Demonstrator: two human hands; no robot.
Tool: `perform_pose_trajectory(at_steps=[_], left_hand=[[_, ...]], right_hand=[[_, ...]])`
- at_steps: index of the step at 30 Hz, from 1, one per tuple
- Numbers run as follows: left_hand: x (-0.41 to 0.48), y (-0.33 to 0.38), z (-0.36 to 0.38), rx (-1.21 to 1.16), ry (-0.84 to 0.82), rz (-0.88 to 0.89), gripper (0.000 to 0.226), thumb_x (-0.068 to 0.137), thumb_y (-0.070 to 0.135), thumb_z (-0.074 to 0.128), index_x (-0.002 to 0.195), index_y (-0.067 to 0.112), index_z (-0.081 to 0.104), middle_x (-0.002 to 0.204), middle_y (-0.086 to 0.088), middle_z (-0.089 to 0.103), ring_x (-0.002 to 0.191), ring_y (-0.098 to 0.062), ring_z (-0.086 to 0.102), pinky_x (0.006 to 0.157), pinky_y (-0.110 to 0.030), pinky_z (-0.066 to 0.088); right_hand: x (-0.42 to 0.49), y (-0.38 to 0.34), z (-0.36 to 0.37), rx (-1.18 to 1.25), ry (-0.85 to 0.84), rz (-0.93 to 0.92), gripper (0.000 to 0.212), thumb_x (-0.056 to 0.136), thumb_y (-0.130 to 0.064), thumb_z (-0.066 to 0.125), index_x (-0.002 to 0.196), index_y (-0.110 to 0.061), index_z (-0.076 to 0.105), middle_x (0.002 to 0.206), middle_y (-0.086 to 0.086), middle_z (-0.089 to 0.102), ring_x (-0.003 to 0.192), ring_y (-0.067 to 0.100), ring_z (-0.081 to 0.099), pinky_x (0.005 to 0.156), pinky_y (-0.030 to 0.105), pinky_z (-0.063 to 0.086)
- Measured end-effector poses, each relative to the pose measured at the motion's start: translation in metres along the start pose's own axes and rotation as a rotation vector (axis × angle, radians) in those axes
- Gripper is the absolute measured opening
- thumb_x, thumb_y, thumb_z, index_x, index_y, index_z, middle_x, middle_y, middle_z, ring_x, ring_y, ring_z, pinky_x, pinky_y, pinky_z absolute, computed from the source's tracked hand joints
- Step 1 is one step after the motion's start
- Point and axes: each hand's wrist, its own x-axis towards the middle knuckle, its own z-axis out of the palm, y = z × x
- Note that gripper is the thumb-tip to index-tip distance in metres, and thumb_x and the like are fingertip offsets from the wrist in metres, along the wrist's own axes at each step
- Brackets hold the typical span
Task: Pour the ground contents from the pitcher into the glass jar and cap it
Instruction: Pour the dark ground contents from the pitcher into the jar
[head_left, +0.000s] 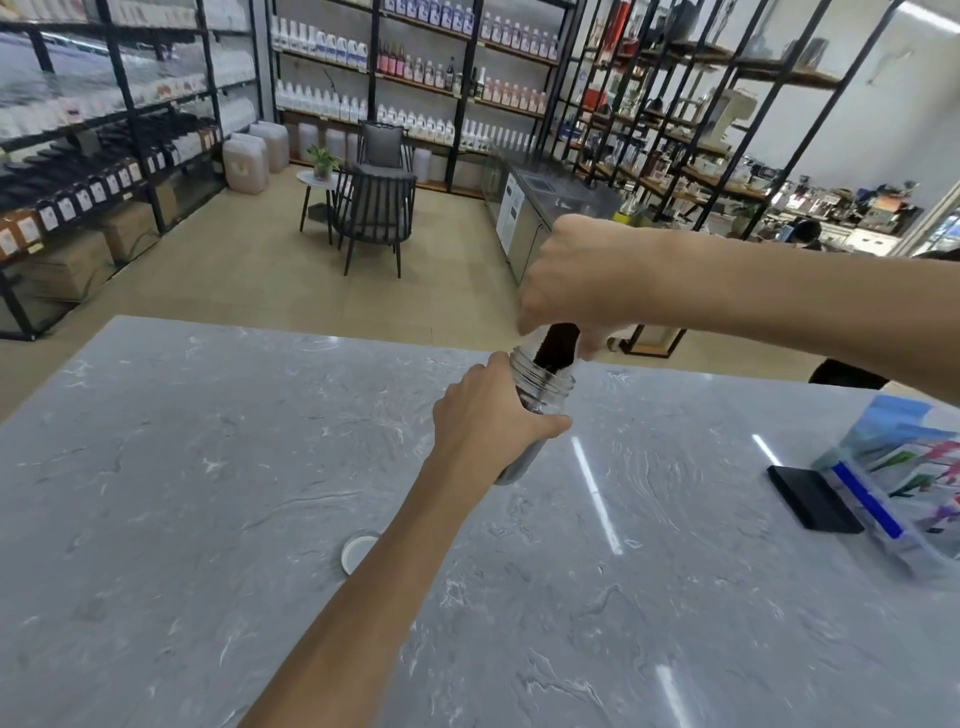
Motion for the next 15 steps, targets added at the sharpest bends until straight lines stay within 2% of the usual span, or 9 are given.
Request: perform_pose_trajectory(at_steps=[3,6,8,11,15], left_hand=[[0.003,0.006,-0.001,0.005,0.015,0.012,0.069,0.068,0.065,0.081,0.114,0.02,0.054,0.108,-0.001,0.066,0.093,-0.024,0.06,0.074,-0.036,0.042],[0.007,0.01,-0.002,-0.008,0.025,0.019,0.069,0.068,0.065,0.081,0.113,0.019,0.055,0.106,-0.002,0.067,0.098,-0.028,0.064,0.074,-0.037,0.045],[0.007,0.012,-0.003,0.001,0.028,0.026,0.071,0.067,0.065,0.081,0.114,0.018,0.055,0.106,-0.003,0.067,0.099,-0.029,0.065,0.075,-0.037,0.044],[0.007,0.015,-0.004,0.003,0.027,0.032,0.069,0.067,0.065,0.081,0.111,0.018,0.056,0.104,-0.003,0.067,0.097,-0.029,0.065,0.073,-0.036,0.045],[0.006,0.014,-0.006,-0.02,0.018,0.03,0.069,0.068,0.066,0.08,0.11,0.018,0.055,0.103,-0.002,0.067,0.095,-0.028,0.064,0.073,-0.036,0.043]], right_hand=[[-0.001,0.005,-0.001,-0.06,-0.034,0.017,0.047,0.081,-0.055,0.072,0.119,-0.031,0.059,0.099,-0.004,0.067,0.086,0.023,0.061,0.065,0.034,0.037],[-0.004,0.008,-0.006,-0.068,-0.048,0.045,0.046,0.081,-0.055,0.072,0.119,-0.033,0.059,0.096,-0.005,0.067,0.085,0.023,0.062,0.061,0.031,0.037],[-0.005,0.01,-0.006,-0.084,-0.068,0.053,0.042,0.08,-0.053,0.072,0.114,-0.032,0.06,0.089,-0.006,0.064,0.081,0.022,0.06,0.054,0.028,0.03],[-0.007,0.011,-0.008,-0.086,-0.081,0.045,0.043,0.081,-0.053,0.072,0.115,-0.031,0.059,0.095,-0.006,0.067,0.085,0.022,0.063,0.06,0.031,0.035],[-0.006,0.012,-0.011,-0.134,-0.075,0.036,0.041,0.081,-0.051,0.073,0.113,-0.029,0.06,0.096,-0.007,0.067,0.082,0.02,0.061,0.059,0.031,0.032]])
